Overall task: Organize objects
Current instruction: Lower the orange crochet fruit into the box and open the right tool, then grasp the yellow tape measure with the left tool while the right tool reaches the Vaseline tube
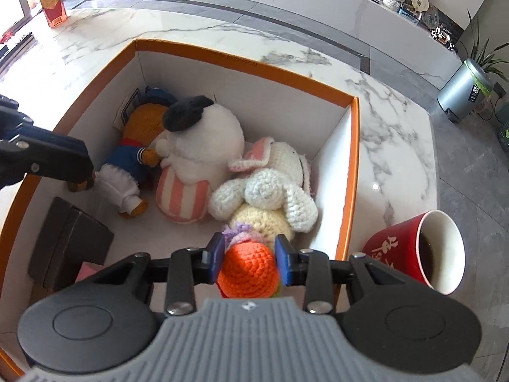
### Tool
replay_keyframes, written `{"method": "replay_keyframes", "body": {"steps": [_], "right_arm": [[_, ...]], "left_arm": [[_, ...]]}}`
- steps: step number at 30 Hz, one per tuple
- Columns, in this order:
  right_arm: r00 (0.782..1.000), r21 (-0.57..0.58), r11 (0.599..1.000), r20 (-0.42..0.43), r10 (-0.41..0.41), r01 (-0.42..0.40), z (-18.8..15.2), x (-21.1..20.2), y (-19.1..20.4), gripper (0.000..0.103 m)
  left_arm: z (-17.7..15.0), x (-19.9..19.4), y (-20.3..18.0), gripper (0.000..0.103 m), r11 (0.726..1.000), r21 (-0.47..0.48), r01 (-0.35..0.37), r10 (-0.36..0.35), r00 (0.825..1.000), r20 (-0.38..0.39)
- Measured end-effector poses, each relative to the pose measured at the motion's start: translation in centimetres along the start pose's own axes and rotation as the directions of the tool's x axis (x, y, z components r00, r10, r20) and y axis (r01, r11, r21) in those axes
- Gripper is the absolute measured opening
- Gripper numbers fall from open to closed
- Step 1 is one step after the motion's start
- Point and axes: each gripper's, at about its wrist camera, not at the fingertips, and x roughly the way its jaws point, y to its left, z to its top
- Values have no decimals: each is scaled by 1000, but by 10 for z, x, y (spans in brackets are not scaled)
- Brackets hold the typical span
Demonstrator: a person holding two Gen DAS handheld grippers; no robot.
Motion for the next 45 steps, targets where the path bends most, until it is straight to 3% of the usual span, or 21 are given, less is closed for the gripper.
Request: {"method": "replay_keyframes", "body": {"steps": [4, 9, 14, 22, 33, 36, 41, 45], "right_arm": [[998, 44, 997, -8, 64, -64, -6, -14, 1, 36], [982, 78, 980, 60, 181, -185, -6, -33, 18, 36], [972, 120, 966, 80, 222, -230, 7, -12, 34, 36], [943, 264, 907, 35, 331, -328, 9, 24, 39, 36], [939, 346, 883, -16, 343, -317, 3, 55, 42, 37], [939, 349, 882, -19, 345, -317, 5, 53, 43, 39], [951, 314, 901, 19, 308, -298, 9, 33, 49, 44], [954, 256, 919, 97, 284, -299, 12, 0, 57, 43]], "left_arm": [[-1, -13, 4, 13, 1000, -17, 2, -1, 999, 40], [0, -24, 11, 13, 999, -42, -11, 15, 997, 80], [-7, -26, 15, 13, 997, -42, -60, 63, 996, 66], [-13, -22, 32, 14, 995, -78, -68, 72, 997, 43], [-14, -26, 36, 16, 994, -84, -66, 70, 996, 50], [-15, -31, 37, 21, 994, -83, -70, 75, 996, 56], [-19, -50, 35, 22, 995, -57, -86, 90, 993, 75], [-30, -74, 39, 22, 992, -28, -126, 128, 988, 83]]}}
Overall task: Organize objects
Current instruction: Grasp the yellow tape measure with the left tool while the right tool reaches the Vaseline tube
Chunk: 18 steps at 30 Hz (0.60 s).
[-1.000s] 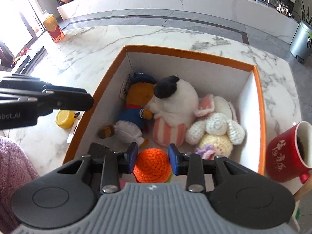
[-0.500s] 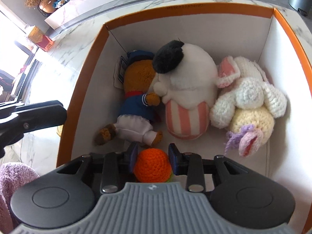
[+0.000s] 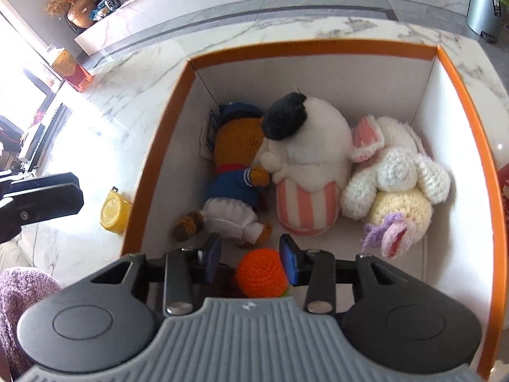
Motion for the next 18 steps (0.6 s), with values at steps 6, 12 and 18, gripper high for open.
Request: {"method": "replay_keyframes", "body": {"steps": [6, 12, 18], "right_arm": [[992, -237, 971, 118, 37, -8, 1, -48, 44, 41], [997, -460, 888, 61, 42, -9, -3, -43, 93, 41], [999, -610, 793, -37, -22, -6, -7, -5, 132, 41]], "left_arm": [[-21, -23, 31, 29, 994, -1, -112, 112, 993, -22], [-47, -20, 54, 35, 991, 24, -135, 136, 989, -52], [-57, 7, 68, 60, 986, 84, -148, 154, 985, -74]]}}
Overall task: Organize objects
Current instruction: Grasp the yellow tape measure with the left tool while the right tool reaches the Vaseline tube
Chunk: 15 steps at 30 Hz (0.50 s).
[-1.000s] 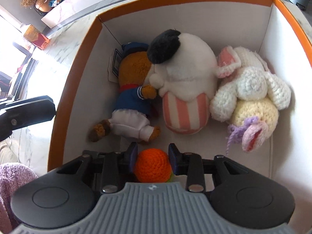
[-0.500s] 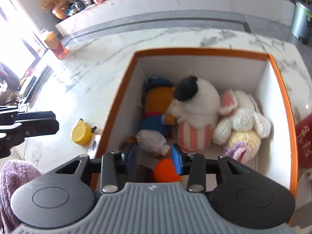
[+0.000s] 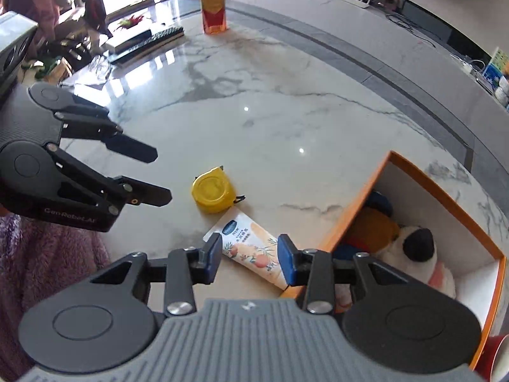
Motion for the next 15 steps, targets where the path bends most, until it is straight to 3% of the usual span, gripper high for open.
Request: {"method": "replay_keyframes", "body": {"steps": [7, 15], "right_arm": [[985, -179, 984, -170, -22, -9, 13, 51, 14, 41], [960, -255, 966, -279, -24, -50, 21, 82, 15, 41]], "left_arm": [[7, 46, 12, 68, 1000, -16, 17, -18, 998, -57], [12, 76, 17, 72, 996, -82, 28, -37, 993, -114]]}}
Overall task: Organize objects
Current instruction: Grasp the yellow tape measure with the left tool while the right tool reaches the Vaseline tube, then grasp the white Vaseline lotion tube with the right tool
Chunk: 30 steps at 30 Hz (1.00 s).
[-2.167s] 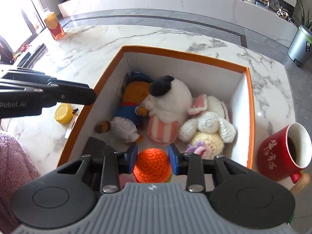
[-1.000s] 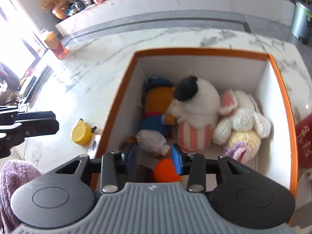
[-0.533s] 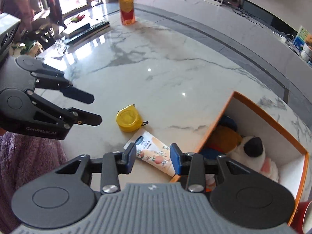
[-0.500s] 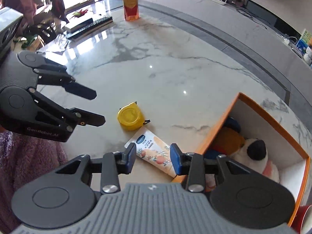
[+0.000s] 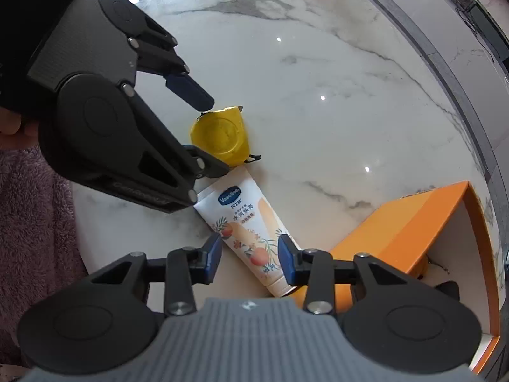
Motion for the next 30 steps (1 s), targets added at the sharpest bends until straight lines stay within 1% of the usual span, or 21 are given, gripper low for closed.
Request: {"method": "replay_keyframes", "body": {"steps": [3, 5, 9, 11, 13, 17, 18, 20, 22, 23, 26, 30], "right_arm": [[1000, -34, 999, -20, 9, -10, 3, 4, 3, 42], [1000, -49, 999, -23, 21, -22, 4, 6, 5, 42], [999, -80, 996, -30, 35, -37, 5, 9, 12, 42], [999, -104, 994, -40, 14, -18, 6, 14, 16, 42], [999, -132, 991, -45, -18, 11, 8, 17, 21, 43], [997, -193, 980, -58, -56, 44, 13, 21, 32, 44], [996, -213, 976, -62, -65, 50, 14, 23, 35, 46], [994, -261, 963, -64, -87, 67, 14, 27, 44, 53], [991, -314, 944, -60, -123, 98, 14, 31, 54, 53], [990, -332, 938, -52, -129, 105, 15, 31, 57, 53], [991, -337, 936, -52, -124, 100, 18, 30, 58, 52], [996, -289, 956, -65, -68, 46, 23, 29, 46, 51]], "left_arm": [[-1, 8, -1, 71, 1000, -4, -14, 14, 1000, -15], [-2, 9, -1, 64, 1000, 10, -29, 29, 1000, -1], [-5, 6, 7, 62, 1000, -20, -17, 17, 1000, 3], [-5, 4, 13, 62, 999, -48, -23, 22, 1000, -2], [-7, -1, 21, 62, 995, -95, -12, 12, 1000, 1], [-11, -19, 36, 62, 985, -171, -10, 16, 999, 36], [-11, -24, 39, 62, 982, -189, -18, 26, 999, 40], [-13, -31, 46, 62, 975, -219, -27, 38, 998, 49], [-15, -36, 52, 62, 970, -241, -25, 39, 998, 52], [-15, -38, 54, 62, 968, -250, -22, 37, 998, 54], [-17, -42, 55, 62, 965, -261, -14, 31, 998, 59], [-20, -47, 51, 62, 966, -259, -10, 28, 998, 65]]}}
